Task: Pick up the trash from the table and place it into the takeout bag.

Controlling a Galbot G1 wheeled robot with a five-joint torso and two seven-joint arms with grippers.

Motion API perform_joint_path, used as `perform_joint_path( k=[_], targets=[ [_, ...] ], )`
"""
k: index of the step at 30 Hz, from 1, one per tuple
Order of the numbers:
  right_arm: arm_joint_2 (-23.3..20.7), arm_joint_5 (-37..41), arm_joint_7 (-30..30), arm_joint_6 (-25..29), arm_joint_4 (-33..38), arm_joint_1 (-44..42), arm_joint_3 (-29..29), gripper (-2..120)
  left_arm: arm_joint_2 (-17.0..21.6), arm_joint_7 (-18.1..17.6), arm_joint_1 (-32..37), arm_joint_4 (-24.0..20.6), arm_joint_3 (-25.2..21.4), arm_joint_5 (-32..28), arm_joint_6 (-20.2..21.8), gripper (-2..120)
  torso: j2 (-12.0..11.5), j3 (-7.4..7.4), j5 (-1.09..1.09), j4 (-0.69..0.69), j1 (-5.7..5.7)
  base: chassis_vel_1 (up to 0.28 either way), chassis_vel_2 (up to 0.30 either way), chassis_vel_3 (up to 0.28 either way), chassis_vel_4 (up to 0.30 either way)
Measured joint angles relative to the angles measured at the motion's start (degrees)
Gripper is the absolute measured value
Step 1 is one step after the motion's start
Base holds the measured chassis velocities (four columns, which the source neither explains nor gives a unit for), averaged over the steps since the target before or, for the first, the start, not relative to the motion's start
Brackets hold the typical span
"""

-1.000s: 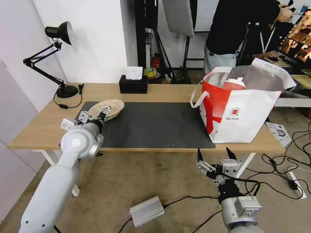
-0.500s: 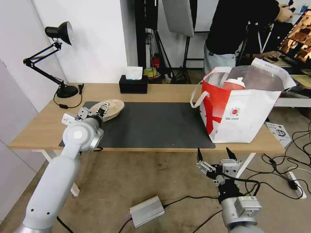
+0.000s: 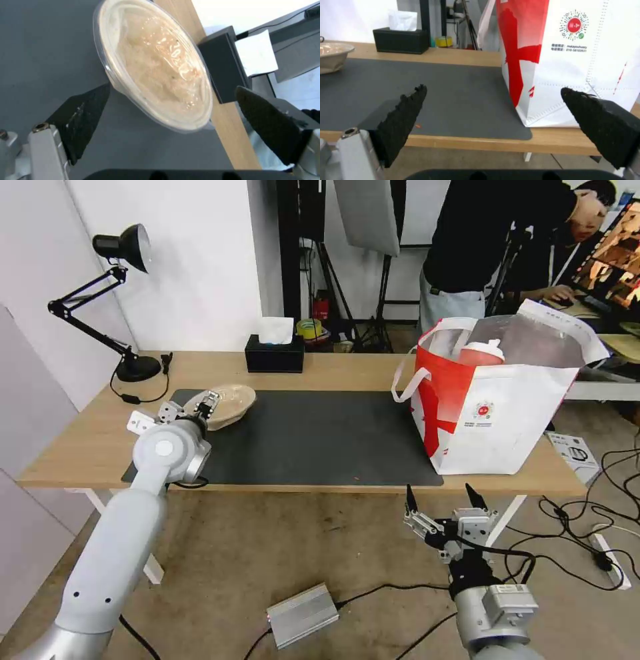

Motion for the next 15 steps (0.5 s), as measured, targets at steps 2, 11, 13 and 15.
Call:
perform_joint_path(
  k=[2,11,13,15],
  targets=[
    [0.0,0.0,0.0,0.0,0.0,0.0,0.0,100,0.0,0.0,-0.4,0.7,0.1,0.0,0.0,100,0.0,0.0,0.0,0.0,0.0,0.0,0.0,0.0,0.0],
    [0.0,0.0,0.0,0.0,0.0,0.0,0.0,100,-1.0,0.0,-2.5,4.4,1.0,0.5,0.0,100,0.0,0.0,0.0,0.0,0.0,0.0,0.0,0.0,0.0],
    [0.0,0.0,0.0,0.0,0.0,0.0,0.0,100,-1.4,0.1,-3.2,5.6,1.3,0.9,0.0,100,0.0,0.0,0.0,0.0,0.0,0.0,0.0,0.0,0.0],
    [0.0,0.0,0.0,0.0,0.0,0.0,0.0,100,-1.7,0.2,-3.6,6.4,1.4,1.1,0.0,100,0.0,0.0,0.0,0.0,0.0,0.0,0.0,0.0,0.0]
  ],
)
